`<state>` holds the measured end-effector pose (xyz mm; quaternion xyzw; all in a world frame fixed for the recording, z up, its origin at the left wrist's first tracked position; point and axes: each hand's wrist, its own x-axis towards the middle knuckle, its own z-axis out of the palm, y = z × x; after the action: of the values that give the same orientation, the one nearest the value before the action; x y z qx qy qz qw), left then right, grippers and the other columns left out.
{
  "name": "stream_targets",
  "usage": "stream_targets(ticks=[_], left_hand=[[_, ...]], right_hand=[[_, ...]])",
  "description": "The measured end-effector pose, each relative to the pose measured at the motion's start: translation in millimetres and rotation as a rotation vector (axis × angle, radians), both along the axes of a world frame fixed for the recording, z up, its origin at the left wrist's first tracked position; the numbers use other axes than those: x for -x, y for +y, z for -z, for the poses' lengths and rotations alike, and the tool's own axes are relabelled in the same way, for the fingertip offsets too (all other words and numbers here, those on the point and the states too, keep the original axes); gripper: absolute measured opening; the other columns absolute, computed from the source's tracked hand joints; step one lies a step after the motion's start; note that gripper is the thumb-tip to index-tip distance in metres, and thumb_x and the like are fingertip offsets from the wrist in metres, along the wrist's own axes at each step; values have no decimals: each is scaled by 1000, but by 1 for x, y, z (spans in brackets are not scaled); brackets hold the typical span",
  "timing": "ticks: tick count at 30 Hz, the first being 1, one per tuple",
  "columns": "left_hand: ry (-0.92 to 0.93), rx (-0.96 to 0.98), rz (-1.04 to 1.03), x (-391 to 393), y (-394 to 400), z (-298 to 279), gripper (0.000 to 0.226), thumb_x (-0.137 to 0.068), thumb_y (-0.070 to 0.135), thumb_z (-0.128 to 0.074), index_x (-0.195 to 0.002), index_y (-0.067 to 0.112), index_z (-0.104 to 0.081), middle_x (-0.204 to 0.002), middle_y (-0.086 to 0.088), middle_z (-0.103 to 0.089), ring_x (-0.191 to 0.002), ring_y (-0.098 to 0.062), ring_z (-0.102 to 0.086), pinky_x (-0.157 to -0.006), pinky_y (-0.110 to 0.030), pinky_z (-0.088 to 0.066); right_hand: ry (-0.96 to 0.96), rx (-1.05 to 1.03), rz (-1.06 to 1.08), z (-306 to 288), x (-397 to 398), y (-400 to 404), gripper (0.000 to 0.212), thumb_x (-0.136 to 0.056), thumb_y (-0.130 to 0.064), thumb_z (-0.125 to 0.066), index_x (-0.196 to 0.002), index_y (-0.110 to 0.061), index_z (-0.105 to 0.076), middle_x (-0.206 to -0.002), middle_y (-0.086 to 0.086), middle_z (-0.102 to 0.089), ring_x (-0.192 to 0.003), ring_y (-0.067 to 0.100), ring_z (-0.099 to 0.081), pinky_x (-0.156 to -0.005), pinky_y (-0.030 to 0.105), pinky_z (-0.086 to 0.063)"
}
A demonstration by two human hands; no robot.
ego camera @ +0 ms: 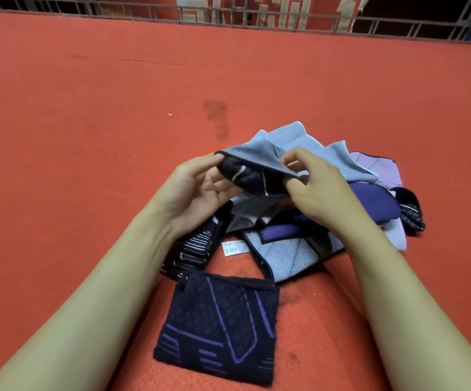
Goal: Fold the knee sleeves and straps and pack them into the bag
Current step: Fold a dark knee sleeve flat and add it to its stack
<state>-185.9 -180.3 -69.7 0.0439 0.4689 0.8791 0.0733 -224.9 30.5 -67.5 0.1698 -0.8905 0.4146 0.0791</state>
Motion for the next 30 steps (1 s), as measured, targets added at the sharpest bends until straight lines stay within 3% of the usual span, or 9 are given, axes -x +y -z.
stream_targets(ticks=[4,8,11,13,17,21,25,27,30], left_hand=[[-23,-136,78,-1,6,-4,27,-95,21,-53,-82,4,-71,-75,-8,-71,-63,-17,-71,-62,-23,-59],[237,371,29,-1,-1,6,27,-92,11,-67,-118,3,-69,-114,-15,-73,-105,-27,-69,-96,-41,-56],[299,616,-147,4,-2,12,18,-95,12,-71,-110,8,-64,-95,0,-73,-89,-13,-66,-81,-27,-55],[315,674,-193,4,-1,11,12,-103,14,-62,-110,5,-66,-91,2,-72,-83,-8,-65,-75,-20,-53],[176,429,-130,3,-1,10,39,-103,21,-58,-130,-6,-61,-117,-20,-69,-105,-29,-66,-91,-40,-58],[104,273,-58,-3,1,-2,44,-93,19,-71,-128,-5,-61,-110,-24,-60,-92,-27,-62,-81,-33,-56],[155,233,98,-16,2,-8,26,-93,21,-59,-111,5,-68,-99,-19,-64,-84,-25,-63,-73,-33,-51],[166,215,51,-14,0,-9,24,-94,25,-61,-108,8,-71,-98,-11,-70,-85,-20,-67,-75,-28,-54],[62,236,-63,2,1,-5,51,-95,35,-67,-126,-5,-65,-116,-24,-65,-105,-35,-63,-88,-37,-55]], right_hand=[[-239,256,-126,6,-3,-9,29,-86,-7,-45,-92,-17,-71,-93,16,-74,-95,40,-72,-84,58,-61],[-593,745,-240,2,0,-14,43,-83,17,-35,-119,18,-60,-101,29,-63,-97,41,-60,-89,50,-53],[-760,923,-464,-2,-5,-12,54,-82,19,-33,-134,22,-47,-117,27,-54,-109,36,-51,-92,42,-53],[-821,912,-628,-4,-10,-10,56,-84,12,-37,-139,20,-42,-125,28,-49,-115,37,-46,-102,44,-44],[-813,850,-738,-6,-13,-3,53,-85,-11,-62,-135,3,-56,-106,16,-57,-97,28,-55,-87,32,-44],[-324,374,-230,5,-2,-8,16,-85,-18,-74,-101,-20,-71,-85,-1,-70,-79,13,-65,-78,37,-53],[-233,299,34,16,5,-14,16,-83,-24,-66,-98,-28,-70,-85,-4,-77,-82,17,-73,-85,46,-60],[-326,434,-91,10,2,-13,20,-88,-12,-60,-101,-20,-74,-90,6,-77,-86,29,-75,-85,53,-61],[-555,698,-361,-7,-13,-20,32,-91,10,-43,-117,15,-63,-97,23,-65,-87,36,-64,-76,46,-55]])
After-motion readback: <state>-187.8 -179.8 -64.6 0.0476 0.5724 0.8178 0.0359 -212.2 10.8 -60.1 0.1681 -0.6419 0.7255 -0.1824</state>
